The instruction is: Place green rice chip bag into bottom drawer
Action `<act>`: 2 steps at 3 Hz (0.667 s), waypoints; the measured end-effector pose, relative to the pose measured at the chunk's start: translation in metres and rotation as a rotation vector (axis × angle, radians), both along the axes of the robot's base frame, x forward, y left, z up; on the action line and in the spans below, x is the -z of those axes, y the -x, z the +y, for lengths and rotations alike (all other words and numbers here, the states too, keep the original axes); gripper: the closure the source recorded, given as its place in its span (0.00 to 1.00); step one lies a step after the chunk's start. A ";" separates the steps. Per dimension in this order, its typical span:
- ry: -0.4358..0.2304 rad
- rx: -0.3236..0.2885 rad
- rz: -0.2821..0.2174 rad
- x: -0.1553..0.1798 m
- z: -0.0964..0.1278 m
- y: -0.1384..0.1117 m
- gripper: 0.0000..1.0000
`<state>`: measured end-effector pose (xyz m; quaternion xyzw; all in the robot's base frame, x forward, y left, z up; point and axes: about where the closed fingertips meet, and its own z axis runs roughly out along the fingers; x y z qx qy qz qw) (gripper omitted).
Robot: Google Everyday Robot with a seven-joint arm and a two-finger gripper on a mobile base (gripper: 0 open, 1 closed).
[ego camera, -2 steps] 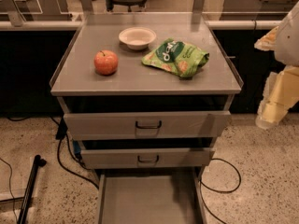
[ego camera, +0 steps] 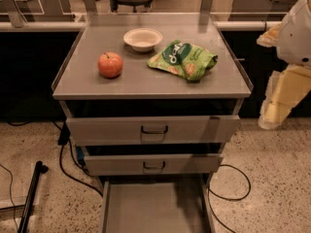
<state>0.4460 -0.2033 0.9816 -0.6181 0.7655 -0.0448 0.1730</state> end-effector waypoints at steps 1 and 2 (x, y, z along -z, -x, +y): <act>-0.044 -0.041 -0.050 -0.006 0.019 -0.022 0.00; -0.126 -0.048 -0.080 -0.006 0.033 -0.051 0.00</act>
Offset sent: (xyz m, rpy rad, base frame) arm 0.0863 0.0480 0.0028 0.2321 -0.1075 0.0521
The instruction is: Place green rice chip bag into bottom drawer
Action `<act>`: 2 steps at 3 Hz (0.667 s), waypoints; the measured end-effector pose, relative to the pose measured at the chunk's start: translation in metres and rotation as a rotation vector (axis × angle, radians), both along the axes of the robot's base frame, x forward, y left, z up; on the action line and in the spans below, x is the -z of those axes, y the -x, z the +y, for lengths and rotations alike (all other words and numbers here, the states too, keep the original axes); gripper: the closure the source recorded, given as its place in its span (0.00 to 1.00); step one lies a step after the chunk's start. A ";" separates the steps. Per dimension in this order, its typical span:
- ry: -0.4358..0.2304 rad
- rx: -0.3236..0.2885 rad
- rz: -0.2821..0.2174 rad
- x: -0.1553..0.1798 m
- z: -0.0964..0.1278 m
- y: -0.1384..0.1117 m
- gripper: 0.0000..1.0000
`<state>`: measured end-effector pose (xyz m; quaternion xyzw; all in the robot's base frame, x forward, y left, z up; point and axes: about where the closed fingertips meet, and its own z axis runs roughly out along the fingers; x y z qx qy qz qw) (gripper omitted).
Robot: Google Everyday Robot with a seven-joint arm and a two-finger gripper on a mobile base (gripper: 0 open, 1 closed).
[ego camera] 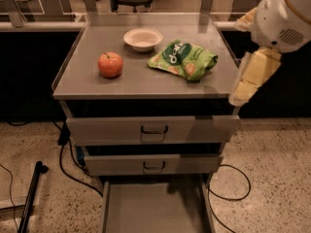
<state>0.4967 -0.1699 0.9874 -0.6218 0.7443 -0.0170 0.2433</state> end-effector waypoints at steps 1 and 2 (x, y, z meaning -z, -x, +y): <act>-0.065 0.024 -0.011 0.007 0.008 -0.031 0.00; -0.098 0.103 -0.019 0.034 0.014 -0.103 0.00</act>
Offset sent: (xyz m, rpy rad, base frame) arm 0.1205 0.0143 -0.0339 0.1240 -0.0472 -0.1370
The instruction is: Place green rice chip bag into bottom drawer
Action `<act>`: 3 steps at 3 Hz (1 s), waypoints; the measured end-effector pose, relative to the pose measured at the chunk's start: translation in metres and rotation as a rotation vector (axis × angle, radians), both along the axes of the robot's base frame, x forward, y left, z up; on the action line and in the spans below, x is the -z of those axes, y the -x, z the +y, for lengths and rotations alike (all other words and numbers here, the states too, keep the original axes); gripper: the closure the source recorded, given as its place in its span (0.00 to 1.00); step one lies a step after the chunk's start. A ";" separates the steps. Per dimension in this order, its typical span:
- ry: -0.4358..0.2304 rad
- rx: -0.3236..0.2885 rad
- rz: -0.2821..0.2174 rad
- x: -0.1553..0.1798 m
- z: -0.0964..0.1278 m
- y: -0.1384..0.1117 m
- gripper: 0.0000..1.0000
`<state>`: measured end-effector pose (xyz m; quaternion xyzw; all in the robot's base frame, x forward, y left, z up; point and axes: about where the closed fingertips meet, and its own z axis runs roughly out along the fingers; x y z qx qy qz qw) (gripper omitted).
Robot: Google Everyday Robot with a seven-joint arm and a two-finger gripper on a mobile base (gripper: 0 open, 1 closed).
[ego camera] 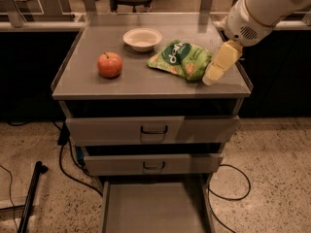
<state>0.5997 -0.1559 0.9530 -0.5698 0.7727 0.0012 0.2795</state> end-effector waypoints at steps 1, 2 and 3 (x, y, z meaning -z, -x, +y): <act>-0.004 -0.001 0.000 0.000 0.001 -0.001 0.00; -0.041 0.003 -0.006 0.005 0.006 -0.014 0.00; -0.127 0.034 -0.006 0.020 0.011 -0.047 0.00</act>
Offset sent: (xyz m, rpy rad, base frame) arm 0.0637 0.0171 -0.0182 0.1751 -0.0312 -0.0236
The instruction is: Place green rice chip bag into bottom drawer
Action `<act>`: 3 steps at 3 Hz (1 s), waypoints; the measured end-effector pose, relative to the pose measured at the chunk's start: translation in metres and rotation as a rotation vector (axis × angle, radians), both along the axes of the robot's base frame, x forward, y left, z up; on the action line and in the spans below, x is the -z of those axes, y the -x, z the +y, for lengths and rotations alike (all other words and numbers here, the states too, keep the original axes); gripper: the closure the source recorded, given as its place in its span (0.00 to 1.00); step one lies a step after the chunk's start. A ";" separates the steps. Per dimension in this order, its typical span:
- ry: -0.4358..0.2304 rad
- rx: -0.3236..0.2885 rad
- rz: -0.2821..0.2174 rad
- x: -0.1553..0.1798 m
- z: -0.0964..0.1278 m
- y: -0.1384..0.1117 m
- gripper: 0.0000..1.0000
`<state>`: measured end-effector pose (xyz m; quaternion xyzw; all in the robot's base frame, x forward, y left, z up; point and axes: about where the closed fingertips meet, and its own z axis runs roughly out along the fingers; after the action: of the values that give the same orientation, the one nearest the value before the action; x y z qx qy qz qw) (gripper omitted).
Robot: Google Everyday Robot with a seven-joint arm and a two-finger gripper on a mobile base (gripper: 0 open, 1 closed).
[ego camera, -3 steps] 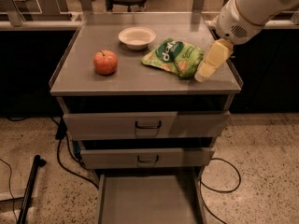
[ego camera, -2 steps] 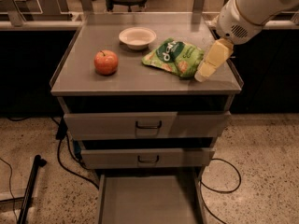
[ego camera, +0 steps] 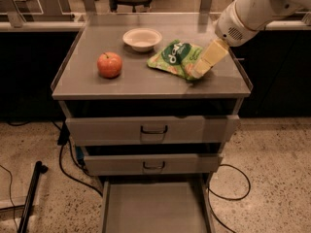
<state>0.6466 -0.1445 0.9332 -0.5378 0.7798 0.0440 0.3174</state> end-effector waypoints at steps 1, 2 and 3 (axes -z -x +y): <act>-0.072 0.044 0.009 0.016 0.002 -0.028 0.00; -0.086 0.066 0.027 0.031 0.005 -0.043 0.00; -0.080 0.080 0.064 0.055 0.008 -0.053 0.00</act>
Offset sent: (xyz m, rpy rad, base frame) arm 0.0607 0.0038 -0.0470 0.0977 0.0433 -0.1011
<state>0.6993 -0.1367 0.8786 -0.4912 0.8081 0.0797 0.3152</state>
